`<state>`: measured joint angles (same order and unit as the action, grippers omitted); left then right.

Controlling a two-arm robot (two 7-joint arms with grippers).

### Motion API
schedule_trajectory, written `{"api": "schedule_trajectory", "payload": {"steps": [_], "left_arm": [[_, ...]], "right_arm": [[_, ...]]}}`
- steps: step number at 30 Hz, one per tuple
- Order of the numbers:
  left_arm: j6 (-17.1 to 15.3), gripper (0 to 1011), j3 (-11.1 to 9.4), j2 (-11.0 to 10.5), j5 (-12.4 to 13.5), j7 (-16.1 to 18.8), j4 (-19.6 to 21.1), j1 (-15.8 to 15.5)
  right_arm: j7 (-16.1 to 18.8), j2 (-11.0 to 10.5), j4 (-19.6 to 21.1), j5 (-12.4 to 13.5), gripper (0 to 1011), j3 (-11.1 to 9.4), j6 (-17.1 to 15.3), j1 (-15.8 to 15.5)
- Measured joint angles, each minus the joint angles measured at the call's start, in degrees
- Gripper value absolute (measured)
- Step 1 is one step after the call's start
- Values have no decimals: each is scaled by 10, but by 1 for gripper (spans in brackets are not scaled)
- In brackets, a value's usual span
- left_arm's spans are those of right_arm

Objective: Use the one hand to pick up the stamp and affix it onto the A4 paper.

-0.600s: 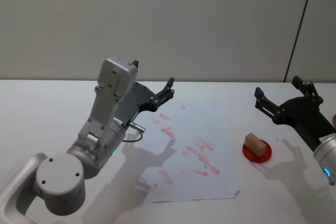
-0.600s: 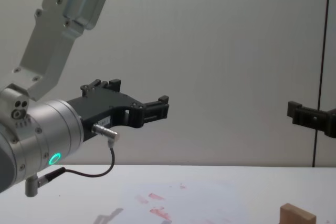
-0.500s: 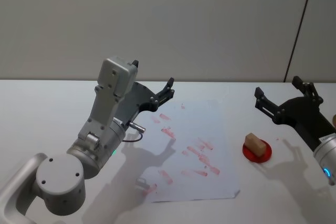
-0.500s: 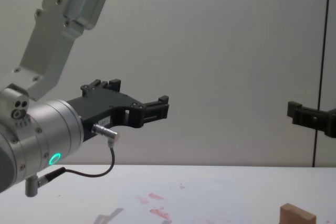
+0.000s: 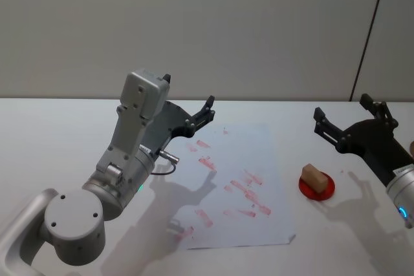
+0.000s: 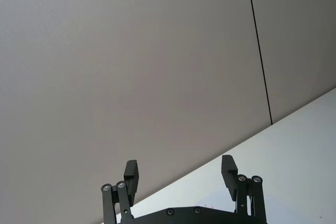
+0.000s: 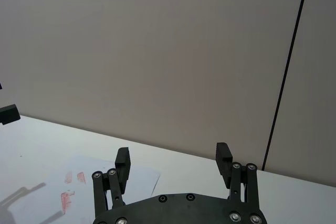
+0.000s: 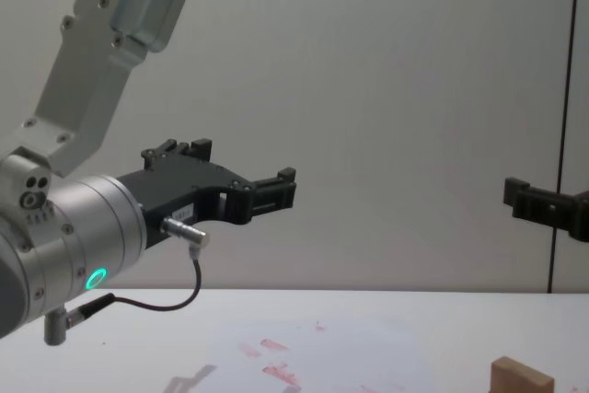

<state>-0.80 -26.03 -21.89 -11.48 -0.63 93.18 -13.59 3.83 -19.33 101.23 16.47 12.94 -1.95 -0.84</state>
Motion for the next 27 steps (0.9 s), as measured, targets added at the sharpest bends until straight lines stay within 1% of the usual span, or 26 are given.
{"api": "schedule_trajectory", "payload": {"steps": [27], "left_arm": [[0, 1003, 0, 0, 0, 0, 0, 0]], "right_arm": [[0, 0, 0, 0, 1001, 0, 0, 0]]}}
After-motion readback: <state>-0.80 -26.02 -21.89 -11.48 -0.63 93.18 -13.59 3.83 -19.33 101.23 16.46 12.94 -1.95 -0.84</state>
